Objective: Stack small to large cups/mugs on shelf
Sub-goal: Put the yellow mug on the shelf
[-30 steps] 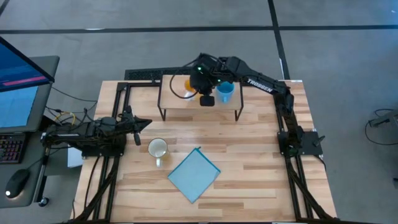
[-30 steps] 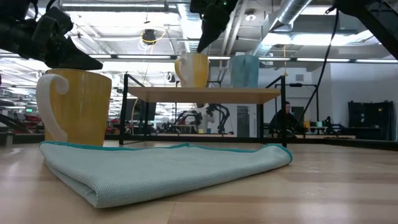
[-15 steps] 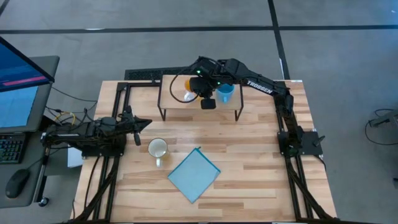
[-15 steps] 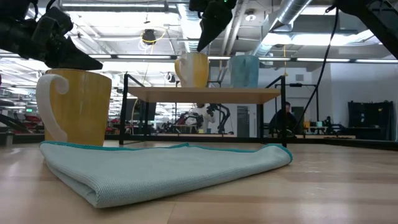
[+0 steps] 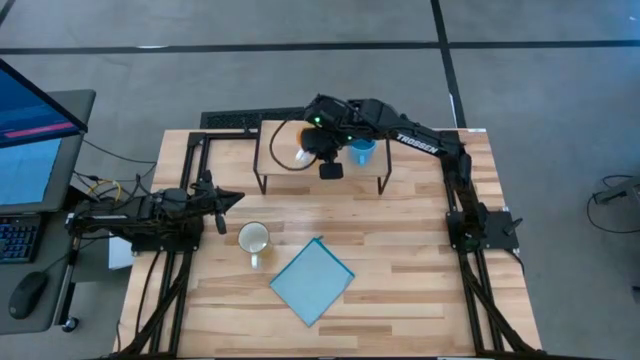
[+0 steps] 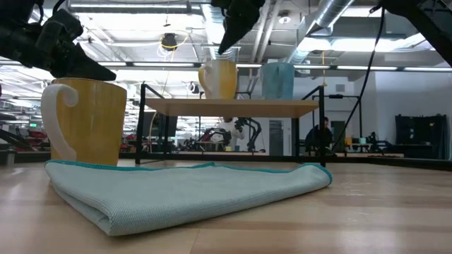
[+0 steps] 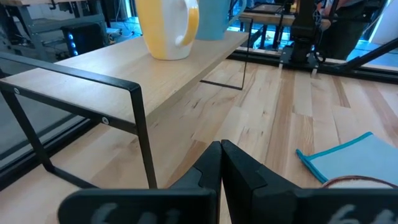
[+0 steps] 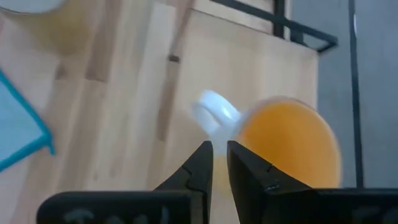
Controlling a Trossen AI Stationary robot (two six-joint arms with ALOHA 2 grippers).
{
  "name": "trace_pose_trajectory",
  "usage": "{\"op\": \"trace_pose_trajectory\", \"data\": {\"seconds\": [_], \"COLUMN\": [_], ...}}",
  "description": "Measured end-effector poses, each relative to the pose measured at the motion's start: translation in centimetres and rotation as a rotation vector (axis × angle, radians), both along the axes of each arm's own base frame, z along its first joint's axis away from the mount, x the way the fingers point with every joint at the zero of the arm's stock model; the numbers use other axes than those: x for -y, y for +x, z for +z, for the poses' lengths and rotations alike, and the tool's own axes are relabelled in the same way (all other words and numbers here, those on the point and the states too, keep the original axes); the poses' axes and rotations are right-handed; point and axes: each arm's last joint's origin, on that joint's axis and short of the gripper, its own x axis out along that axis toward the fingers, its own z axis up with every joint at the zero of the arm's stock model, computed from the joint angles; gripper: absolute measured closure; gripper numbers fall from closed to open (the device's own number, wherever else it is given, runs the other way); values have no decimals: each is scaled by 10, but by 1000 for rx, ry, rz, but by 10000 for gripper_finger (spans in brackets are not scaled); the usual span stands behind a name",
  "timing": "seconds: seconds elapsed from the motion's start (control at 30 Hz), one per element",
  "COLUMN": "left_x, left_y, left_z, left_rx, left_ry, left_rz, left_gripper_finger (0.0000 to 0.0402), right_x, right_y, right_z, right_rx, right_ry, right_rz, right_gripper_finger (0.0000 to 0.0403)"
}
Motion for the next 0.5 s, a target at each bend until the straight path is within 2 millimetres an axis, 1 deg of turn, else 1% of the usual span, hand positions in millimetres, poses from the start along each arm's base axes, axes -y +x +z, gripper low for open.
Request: {"op": "trace_pose_trajectory", "data": {"seconds": [0.23,0.37,0.43,0.5], "left_x": [0,0,0,0], "left_y": [0,0,0,0], "left_z": [0,0,0,0], "left_rx": [0,0,1,0], "left_ry": [0,0,0,0], "left_rz": [0,0,0,0], "left_gripper_finger": [401,401,401,401], "right_x": [-18,-27,-29,-28], "right_y": [7,14,16,22], "right_z": [2,5,7,7], "right_rx": [28,90,129,169], "right_ry": [-19,-13,16,21], "right_rz": [61,88,95,83], "right_gripper_finger": [333,336,345,364]}}
